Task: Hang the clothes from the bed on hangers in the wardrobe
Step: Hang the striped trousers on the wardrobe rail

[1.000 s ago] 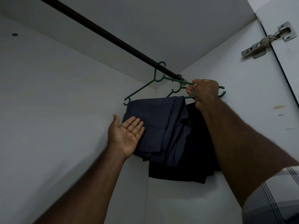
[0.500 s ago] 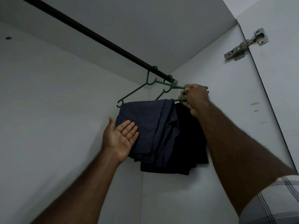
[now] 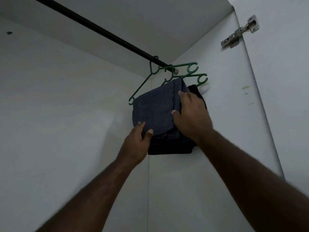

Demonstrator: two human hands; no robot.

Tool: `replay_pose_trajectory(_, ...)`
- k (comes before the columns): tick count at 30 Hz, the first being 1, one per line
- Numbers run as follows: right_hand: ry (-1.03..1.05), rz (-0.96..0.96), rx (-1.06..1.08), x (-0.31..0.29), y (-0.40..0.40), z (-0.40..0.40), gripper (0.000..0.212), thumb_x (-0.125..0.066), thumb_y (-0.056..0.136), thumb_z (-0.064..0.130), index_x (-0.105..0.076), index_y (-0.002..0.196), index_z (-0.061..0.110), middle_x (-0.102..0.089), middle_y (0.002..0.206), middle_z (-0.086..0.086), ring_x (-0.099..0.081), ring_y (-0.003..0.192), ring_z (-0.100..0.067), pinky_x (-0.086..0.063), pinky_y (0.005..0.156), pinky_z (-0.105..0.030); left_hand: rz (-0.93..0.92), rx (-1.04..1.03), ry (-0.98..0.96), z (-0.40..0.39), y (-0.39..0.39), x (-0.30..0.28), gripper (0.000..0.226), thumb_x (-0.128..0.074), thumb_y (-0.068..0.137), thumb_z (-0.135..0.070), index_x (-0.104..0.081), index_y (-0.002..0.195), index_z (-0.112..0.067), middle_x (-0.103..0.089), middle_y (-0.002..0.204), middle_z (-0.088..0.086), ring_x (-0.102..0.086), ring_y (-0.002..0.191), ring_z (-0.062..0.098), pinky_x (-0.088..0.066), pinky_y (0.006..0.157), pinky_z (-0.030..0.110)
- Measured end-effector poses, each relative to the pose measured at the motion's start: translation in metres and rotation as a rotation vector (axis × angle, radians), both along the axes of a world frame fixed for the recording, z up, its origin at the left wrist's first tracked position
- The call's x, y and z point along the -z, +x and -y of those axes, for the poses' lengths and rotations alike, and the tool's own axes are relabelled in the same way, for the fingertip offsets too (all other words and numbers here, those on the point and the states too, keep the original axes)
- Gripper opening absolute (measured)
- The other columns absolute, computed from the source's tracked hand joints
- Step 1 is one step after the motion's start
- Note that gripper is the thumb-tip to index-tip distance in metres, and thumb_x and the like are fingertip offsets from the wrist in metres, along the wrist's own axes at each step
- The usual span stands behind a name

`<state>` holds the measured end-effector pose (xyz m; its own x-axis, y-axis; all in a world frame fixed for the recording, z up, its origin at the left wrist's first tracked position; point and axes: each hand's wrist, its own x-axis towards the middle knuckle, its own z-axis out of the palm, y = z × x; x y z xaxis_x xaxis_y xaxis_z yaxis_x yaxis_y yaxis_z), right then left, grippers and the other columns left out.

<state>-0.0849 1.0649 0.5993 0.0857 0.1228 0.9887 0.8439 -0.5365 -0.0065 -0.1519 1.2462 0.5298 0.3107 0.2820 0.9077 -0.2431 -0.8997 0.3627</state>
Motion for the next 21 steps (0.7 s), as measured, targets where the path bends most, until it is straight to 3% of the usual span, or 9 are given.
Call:
replay_pose_trajectory(4, -0.125, 0.043, 0.128, 0.033, -0.021, 0.003, 0.070, -0.058, 0.092, 0.040, -0.032, 0.152, 0.017, -0.038, 0.153, -0.009, -0.034, 0.140, -0.029, -0.041, 0.107, -0.048, -0.063, -0.231, 0.105, 0.012, -0.009, 0.011, 0.069, -0.032, 0.102, -0.054, -0.014, 0.160, -0.021, -0.008, 0.168, 0.001, 0.001, 0.155, 0.021, -0.007, 0.125, 0.048)
replay_pose_trajectory(7, -0.195, 0.085, 0.175, 0.050, -0.030, 0.014, 0.068, -0.057, 0.091, 0.038, -0.035, 0.151, 0.016, -0.038, 0.154, -0.010, -0.032, 0.142, -0.030, -0.037, 0.108, -0.050, -0.075, -0.371, 0.142, 0.027, -0.021, 0.018, 0.071, -0.026, 0.101, -0.059, -0.010, 0.160, -0.023, 0.002, 0.169, -0.001, 0.010, 0.154, 0.023, -0.002, 0.123, 0.053)
replay_pose_trajectory(17, -0.263, 0.113, 0.217, 0.076, -0.053, 0.087, 0.069, -0.061, 0.088, 0.035, -0.040, 0.148, 0.010, -0.041, 0.152, -0.016, -0.035, 0.143, -0.037, -0.036, 0.110, -0.057, -0.133, -0.541, 0.213, 0.109, -0.055, 0.037, 0.073, -0.020, 0.101, -0.062, 0.000, 0.161, -0.023, 0.012, 0.168, -0.002, 0.019, 0.153, 0.022, 0.005, 0.122, 0.052)
replay_pose_trajectory(21, -0.296, 0.110, 0.190, 0.087, -0.059, 0.128, 0.072, -0.060, 0.089, 0.035, -0.035, 0.151, 0.007, -0.036, 0.156, -0.017, -0.029, 0.146, -0.036, -0.032, 0.114, -0.058, -0.131, -0.570, 0.230, 0.159, -0.057, 0.048, 0.084, -0.003, 0.091, -0.070, 0.001, 0.160, -0.023, 0.012, 0.168, -0.002, 0.018, 0.153, 0.021, 0.007, 0.120, 0.048)
